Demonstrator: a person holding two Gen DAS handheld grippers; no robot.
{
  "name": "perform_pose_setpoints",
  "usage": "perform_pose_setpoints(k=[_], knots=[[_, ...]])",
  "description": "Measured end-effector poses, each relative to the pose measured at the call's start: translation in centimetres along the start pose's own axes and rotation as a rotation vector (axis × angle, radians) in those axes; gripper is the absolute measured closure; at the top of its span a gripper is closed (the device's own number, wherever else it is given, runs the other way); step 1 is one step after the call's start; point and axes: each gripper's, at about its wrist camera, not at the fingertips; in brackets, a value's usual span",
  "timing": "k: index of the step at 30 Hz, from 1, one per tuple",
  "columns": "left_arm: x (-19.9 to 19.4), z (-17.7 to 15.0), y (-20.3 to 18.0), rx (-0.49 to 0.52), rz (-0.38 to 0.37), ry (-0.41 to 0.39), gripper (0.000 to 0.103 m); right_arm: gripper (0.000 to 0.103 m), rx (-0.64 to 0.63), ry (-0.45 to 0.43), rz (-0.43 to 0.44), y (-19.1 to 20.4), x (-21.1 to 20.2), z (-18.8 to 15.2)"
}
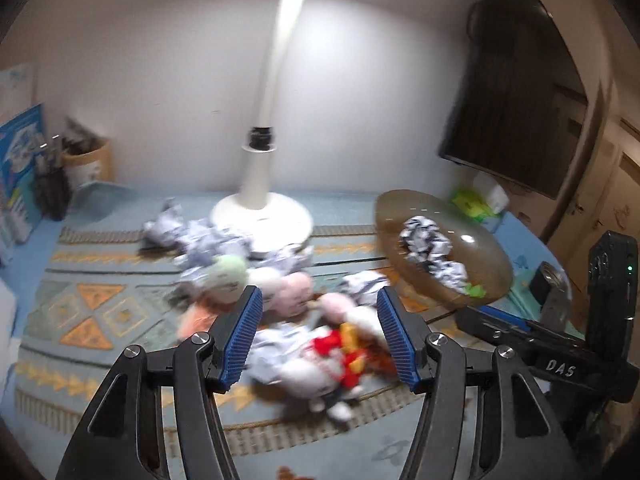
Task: Organize objects
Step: 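Move left tool to a paper ball while right tool approaches Hello Kitty plush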
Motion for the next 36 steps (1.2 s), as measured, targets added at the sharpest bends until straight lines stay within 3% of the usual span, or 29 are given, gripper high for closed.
perform_pose_setpoints(k=[3,6,9,12,19,25,31,34,36], knots=[[1.4,-2.7,4.6,-0.064,0.144,0.036,0.046,0.039,0.109,0.047,0.065,-1.1,2.7,-2.5],[3.3,-4.6,6.6,-0.074,0.206,0.075,0.046,0.039,0.056,0.063,0.000,-0.4,4.4,-3.9],[4.2,-5.7,7.1,-0.079,0.200,0.073,0.046,0.039,-0.042,0.053,-0.047,0.9,5.3,-4.7],[5.2,-6.3,6.9,-0.070,0.200,0.124,0.046,0.039,-0.075,0.075,-0.072,1.4,6.2,-5.3],[5.5,-6.3,7.5,-0.106,0.149,0.146,0.046,0.039,-0.140,0.086,-0.095,2.2,6.6,-5.7],[5.5,-6.4,7.7,-0.112,0.134,0.150,0.046,0.039,-0.188,0.094,-0.050,3.2,6.5,-6.0],[5.6,-6.4,7.2,-0.092,0.133,0.150,0.046,0.038,-0.290,0.174,0.008,5.5,8.0,-6.1],[5.6,-6.4,7.2,-0.090,0.126,0.150,0.045,0.037,-0.338,0.204,-0.005,6.6,9.3,-5.5],[5.6,-6.4,7.2,-0.094,0.124,0.155,0.042,0.029,-0.380,0.205,-0.029,7.3,10.1,-5.0]])
Point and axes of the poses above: each gripper's, at about its wrist camera, not at the fingertips, and x roughly the way its jaws point, y to its left, z to its top, and after that the axes turned 15 degrees about z, right-handed
